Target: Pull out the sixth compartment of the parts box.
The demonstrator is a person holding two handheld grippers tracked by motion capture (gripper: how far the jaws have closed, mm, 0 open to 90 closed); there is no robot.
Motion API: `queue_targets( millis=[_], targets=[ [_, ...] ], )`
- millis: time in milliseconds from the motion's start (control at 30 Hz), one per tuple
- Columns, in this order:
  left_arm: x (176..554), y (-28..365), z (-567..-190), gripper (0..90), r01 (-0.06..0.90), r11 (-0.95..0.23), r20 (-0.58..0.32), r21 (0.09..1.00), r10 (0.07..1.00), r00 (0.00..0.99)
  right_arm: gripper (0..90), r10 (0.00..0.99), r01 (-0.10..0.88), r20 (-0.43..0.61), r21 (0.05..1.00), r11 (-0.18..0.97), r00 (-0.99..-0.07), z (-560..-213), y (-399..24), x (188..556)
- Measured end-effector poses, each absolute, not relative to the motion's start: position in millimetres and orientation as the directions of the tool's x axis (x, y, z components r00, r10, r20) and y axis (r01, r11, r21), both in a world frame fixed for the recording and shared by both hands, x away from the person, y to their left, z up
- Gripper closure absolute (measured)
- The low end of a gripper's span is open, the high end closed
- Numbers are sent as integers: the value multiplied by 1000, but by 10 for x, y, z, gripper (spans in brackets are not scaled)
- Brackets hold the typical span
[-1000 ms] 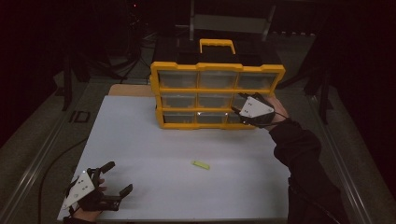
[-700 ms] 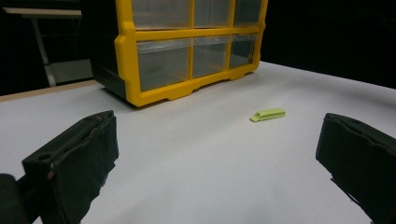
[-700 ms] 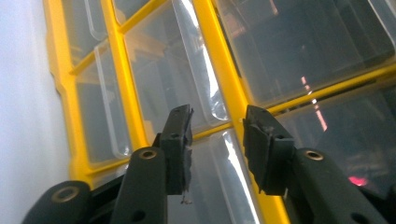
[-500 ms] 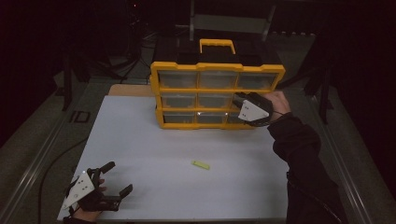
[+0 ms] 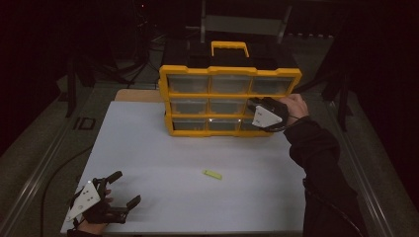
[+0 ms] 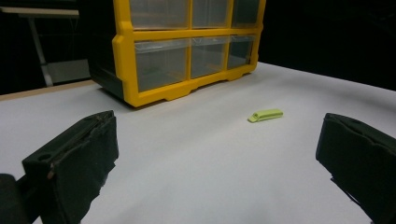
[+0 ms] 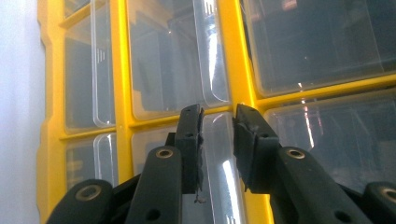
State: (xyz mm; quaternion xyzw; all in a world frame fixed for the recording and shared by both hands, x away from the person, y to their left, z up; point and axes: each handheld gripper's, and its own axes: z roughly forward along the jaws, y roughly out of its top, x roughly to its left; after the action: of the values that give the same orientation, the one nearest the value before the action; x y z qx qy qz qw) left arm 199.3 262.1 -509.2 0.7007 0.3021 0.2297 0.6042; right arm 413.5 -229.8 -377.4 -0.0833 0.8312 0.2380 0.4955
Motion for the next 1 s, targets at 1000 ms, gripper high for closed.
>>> queue_targets(
  millis=[1000],
  targets=[
    [1980,2611,-5090,0,140,-100,-32,985,693,720,746,31,-399,-880,246,883,-475,-3761,-2314,4142]
  ],
)
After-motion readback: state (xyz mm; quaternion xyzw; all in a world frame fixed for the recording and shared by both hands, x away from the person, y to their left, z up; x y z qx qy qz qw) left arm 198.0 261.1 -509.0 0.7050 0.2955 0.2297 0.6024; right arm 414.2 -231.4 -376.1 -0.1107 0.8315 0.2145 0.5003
